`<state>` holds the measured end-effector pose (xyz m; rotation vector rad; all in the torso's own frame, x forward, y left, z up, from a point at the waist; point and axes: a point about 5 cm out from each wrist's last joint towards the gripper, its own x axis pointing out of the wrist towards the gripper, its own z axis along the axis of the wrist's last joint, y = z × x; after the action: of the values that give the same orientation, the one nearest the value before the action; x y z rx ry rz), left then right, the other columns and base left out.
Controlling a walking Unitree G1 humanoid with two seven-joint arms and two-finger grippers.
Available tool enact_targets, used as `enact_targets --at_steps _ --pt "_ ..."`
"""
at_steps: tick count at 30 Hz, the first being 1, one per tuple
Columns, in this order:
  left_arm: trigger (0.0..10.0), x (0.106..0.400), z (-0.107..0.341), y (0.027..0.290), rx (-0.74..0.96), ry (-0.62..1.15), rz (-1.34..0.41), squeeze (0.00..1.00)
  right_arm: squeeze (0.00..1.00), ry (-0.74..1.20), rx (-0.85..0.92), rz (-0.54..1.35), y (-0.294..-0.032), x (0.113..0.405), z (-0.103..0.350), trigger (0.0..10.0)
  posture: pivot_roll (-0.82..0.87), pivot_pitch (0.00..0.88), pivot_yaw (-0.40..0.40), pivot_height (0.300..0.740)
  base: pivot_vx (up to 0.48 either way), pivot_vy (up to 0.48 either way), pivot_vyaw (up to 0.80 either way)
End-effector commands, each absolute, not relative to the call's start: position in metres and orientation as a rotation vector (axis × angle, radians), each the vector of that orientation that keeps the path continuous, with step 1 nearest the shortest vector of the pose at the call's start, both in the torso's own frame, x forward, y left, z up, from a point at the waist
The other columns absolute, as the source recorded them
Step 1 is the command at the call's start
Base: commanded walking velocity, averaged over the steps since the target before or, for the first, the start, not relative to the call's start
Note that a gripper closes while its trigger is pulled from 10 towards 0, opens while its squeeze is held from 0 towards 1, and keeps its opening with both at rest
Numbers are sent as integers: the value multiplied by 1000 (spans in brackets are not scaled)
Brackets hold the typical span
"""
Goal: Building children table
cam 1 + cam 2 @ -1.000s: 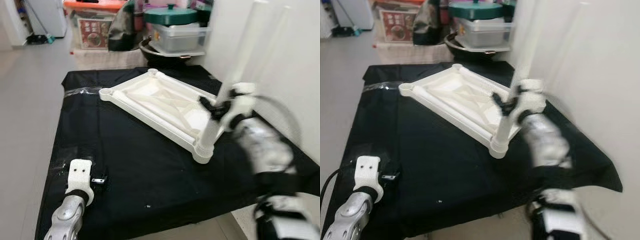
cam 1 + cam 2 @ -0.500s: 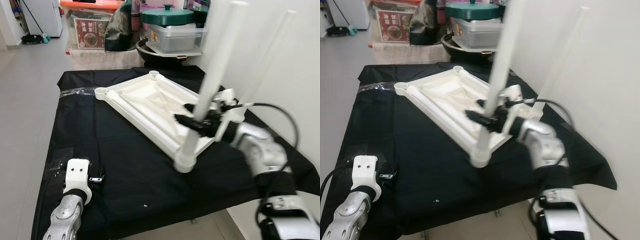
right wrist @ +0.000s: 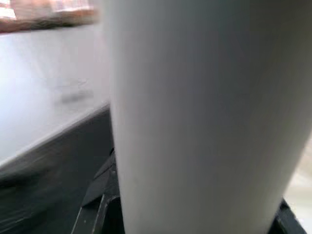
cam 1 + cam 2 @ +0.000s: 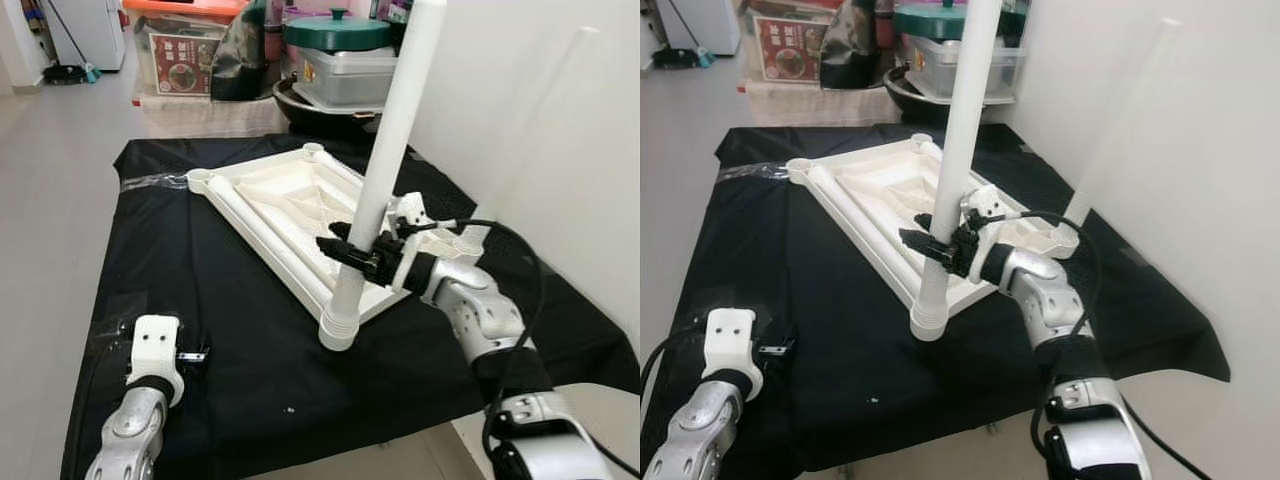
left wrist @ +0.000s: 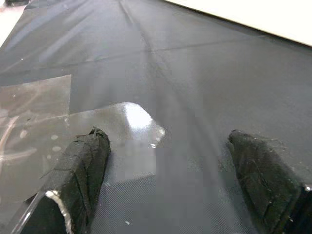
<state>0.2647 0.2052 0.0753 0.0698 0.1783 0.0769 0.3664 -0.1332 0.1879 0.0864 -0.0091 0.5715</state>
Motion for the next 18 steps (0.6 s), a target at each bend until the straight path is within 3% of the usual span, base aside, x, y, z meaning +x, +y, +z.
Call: enact_targets --at_steps 1,2,3,5,7,10,11,15,16,17,18 --pt "10000 255 53 203 60 286 70 0 0 126 46 214 -168 368 160 0 106 0 -140 740 0 0 0" --pt "10000 255 53 203 63 287 70 0 0 157 28 9 -181 363 152 0 103 0 -136 740 0 0 0" --pt "10000 255 53 203 63 287 70 0 0 157 28 9 -181 363 152 0 103 0 -136 740 0 0 0" --pt "10000 254 53 203 67 290 68 0 0 181 -8 -204 -191 349 144 0 107 0 -134 740 0 0 0" --pt "10000 254 52 204 68 291 66 0 0 183 -21 -274 -191 341 141 0 103 0 -128 740 0 0 0" --pt "10000 253 52 205 76 294 63 0 0 183 -11 -286 -172 327 143 0 99 0 -120 740 0 0 0" --pt "10000 253 52 205 78 295 63 0 0 168 16 -230 -159 326 147 10000 98 0 -118 740 0 0 0" --pt "10000 253 52 205 79 295 62 0 0 112 71 -173 -147 326 155 10000 96 0 -117 740 0 0 0" --pt "10000 254 52 205 79 295 61 0 1000 64 133 -119 -142 330 165 10000 99 0 -119 740 0 0 0" --pt "10000 254 52 205 77 295 60 0 1000 22 186 -38 -137 336 176 10000 101 0 -121 740 0 0 0" --pt "10000 254 53 205 76 294 62 0 600 -14 228 59 -137 343 188 10000 101 0 -121 740 0 0 0"
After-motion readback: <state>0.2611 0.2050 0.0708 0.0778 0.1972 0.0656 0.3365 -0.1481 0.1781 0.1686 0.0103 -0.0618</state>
